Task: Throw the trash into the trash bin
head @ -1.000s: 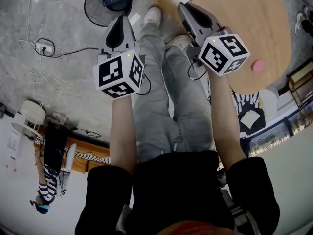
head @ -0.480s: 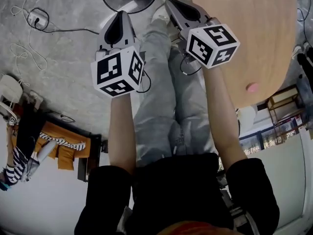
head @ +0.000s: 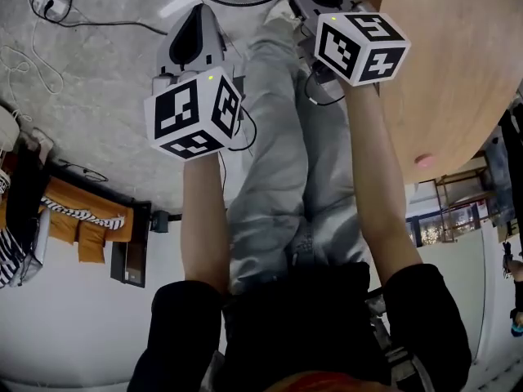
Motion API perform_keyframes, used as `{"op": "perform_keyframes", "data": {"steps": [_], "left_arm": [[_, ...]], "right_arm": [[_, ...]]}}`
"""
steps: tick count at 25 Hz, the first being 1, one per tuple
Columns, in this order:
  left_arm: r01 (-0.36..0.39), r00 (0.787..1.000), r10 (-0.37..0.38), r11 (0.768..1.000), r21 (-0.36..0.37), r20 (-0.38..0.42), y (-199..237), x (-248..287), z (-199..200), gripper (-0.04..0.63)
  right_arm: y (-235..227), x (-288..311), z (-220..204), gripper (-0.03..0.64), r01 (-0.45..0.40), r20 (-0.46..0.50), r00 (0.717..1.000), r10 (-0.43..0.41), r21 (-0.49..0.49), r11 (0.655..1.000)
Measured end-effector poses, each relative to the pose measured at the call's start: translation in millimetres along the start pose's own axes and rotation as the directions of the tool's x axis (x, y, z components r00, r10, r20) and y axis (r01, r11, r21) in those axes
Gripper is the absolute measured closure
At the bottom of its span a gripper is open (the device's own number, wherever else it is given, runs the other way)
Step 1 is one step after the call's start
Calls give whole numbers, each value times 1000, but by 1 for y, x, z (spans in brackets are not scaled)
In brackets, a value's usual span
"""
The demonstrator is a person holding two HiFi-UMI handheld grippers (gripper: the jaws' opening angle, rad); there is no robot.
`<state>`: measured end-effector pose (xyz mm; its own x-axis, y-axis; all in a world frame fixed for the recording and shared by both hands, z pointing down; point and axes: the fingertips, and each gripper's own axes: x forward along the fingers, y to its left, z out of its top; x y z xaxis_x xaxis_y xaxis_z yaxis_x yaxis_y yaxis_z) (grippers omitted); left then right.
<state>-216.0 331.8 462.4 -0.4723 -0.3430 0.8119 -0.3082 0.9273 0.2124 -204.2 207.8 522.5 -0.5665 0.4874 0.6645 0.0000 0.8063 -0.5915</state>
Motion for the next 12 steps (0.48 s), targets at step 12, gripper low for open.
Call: {"op": "perform_keyframes", "data": {"steps": [12], "left_arm": [[78,997,-76,993,88,-27,-33,-3,23,588]], "right_arm": [[-1,-24,-4,600,47,2,999,-47,45,998]]}}
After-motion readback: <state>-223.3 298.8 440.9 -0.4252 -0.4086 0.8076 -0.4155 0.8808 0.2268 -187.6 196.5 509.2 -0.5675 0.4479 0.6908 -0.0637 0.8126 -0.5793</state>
